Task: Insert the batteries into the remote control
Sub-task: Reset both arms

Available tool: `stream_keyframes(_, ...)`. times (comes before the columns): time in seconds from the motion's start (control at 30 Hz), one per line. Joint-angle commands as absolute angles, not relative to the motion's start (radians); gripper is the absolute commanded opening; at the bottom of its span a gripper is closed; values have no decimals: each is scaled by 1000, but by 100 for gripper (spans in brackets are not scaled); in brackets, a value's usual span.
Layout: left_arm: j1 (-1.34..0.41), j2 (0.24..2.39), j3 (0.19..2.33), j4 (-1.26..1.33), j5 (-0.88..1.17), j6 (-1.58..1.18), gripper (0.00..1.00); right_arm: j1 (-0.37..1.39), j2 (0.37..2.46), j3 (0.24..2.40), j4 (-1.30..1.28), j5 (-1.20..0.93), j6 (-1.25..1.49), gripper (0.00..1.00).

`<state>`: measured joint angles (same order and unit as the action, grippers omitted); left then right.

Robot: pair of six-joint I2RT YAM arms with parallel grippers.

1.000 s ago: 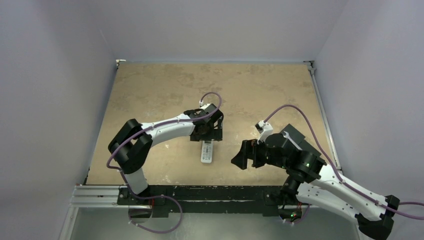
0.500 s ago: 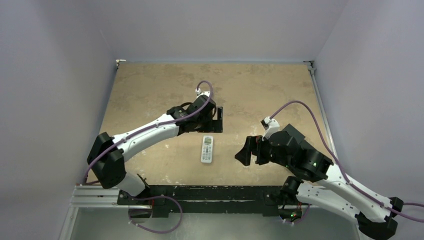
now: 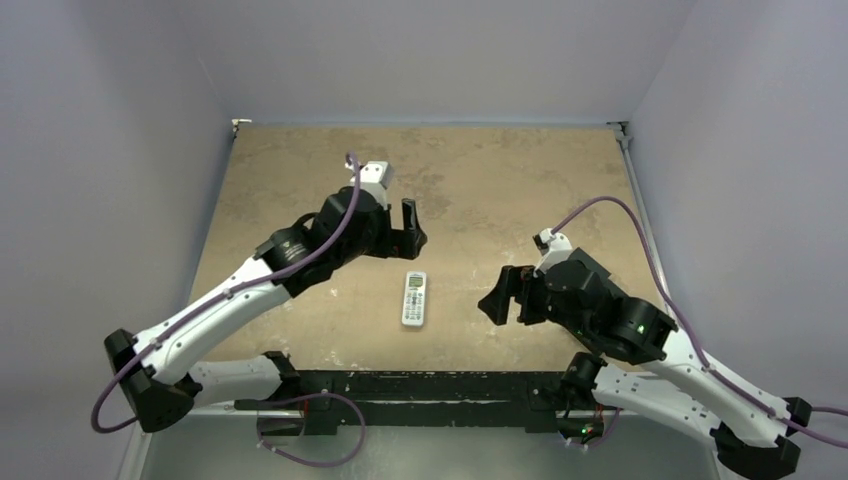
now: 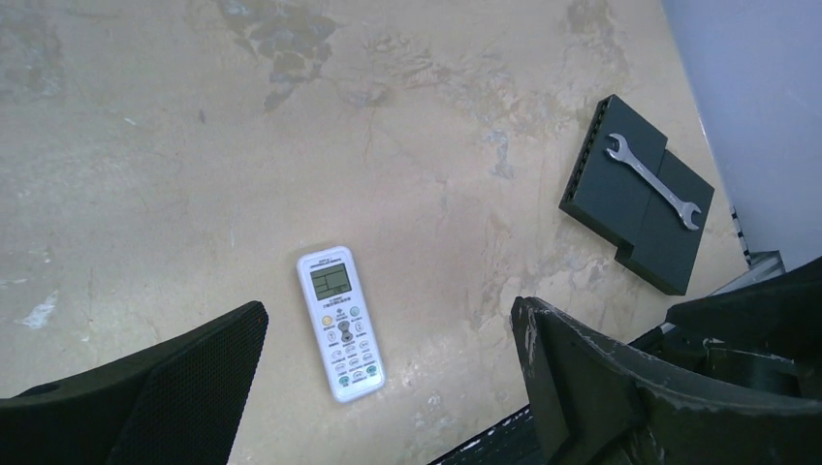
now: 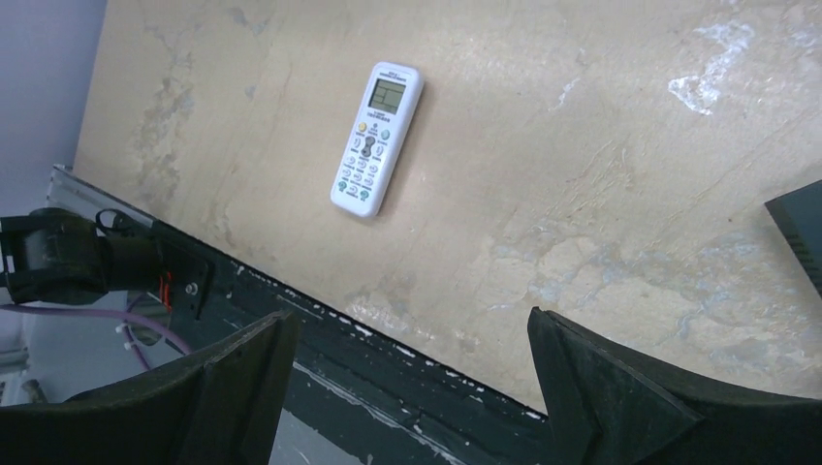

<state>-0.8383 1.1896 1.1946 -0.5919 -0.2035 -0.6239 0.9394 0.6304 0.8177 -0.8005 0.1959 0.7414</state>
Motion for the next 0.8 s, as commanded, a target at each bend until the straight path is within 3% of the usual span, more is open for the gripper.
stream_keyframes(0.0,-836,1075,1151,-580,-254,-548,99,934,603,874,-809,282,762,99)
stream_keyframes(0.77,-837,673,925,-646,-266,-543,99,934,495,833,-804,370,781,99)
